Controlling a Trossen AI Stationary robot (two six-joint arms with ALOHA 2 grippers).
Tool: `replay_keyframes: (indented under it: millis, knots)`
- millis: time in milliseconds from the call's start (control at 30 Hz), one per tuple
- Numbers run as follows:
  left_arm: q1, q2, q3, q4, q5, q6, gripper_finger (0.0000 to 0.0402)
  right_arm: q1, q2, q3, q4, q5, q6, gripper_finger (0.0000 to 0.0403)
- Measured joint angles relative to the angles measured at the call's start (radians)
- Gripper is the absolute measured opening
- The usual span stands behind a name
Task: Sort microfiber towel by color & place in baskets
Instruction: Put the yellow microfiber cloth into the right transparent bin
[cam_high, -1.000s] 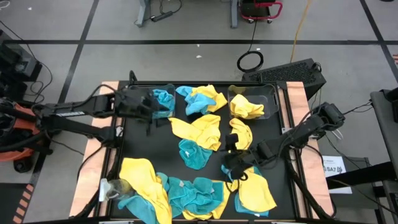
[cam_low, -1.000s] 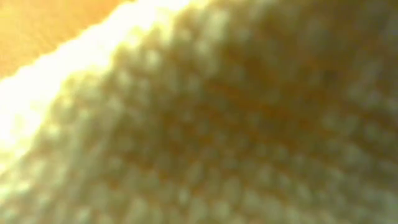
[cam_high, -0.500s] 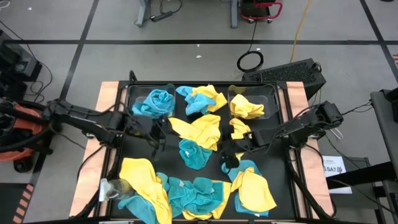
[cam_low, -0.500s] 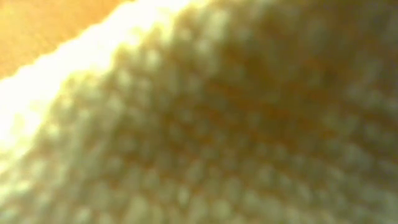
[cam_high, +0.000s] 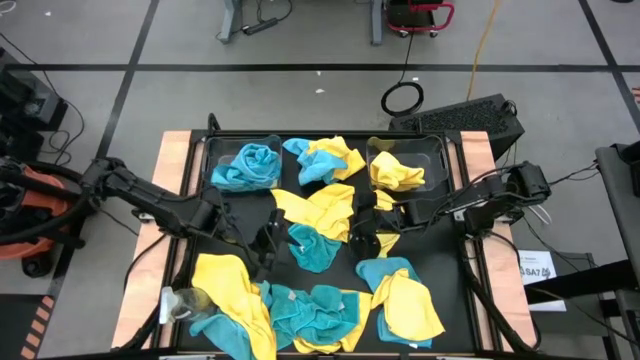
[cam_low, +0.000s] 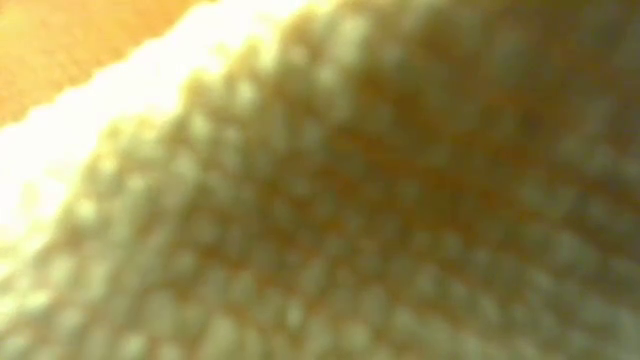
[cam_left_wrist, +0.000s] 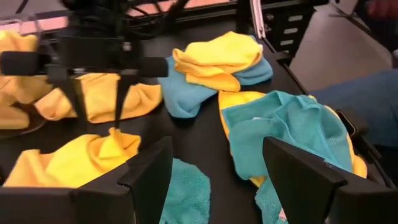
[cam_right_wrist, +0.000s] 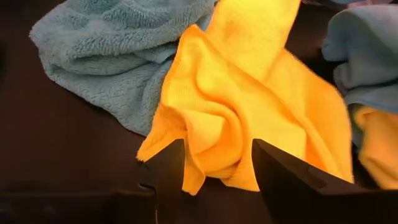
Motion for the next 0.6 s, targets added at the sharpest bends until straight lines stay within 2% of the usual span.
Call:
replay_keyframes:
  millis: [300, 533, 600]
  knots:
    - [-0.005, 0.038, 0.0, 0.015, 0.0, 0.0, 0.0255, -0.023, 0.003, -0.008, 0.042, -0.106, 0.0, 0.018]
    - [-0.006, 0.038, 0.0, 0.032, 0.0, -0.005, 0.0255, -0.028, 0.064, -0.008, 0.092, -0.1, -0.005, 0.018]
    - [-0.006, 0.038, 0.0, 0.039, 0.0, -0.005, 0.0255, -0.031, 0.103, -0.007, 0.108, -0.067, -0.022, 0.018]
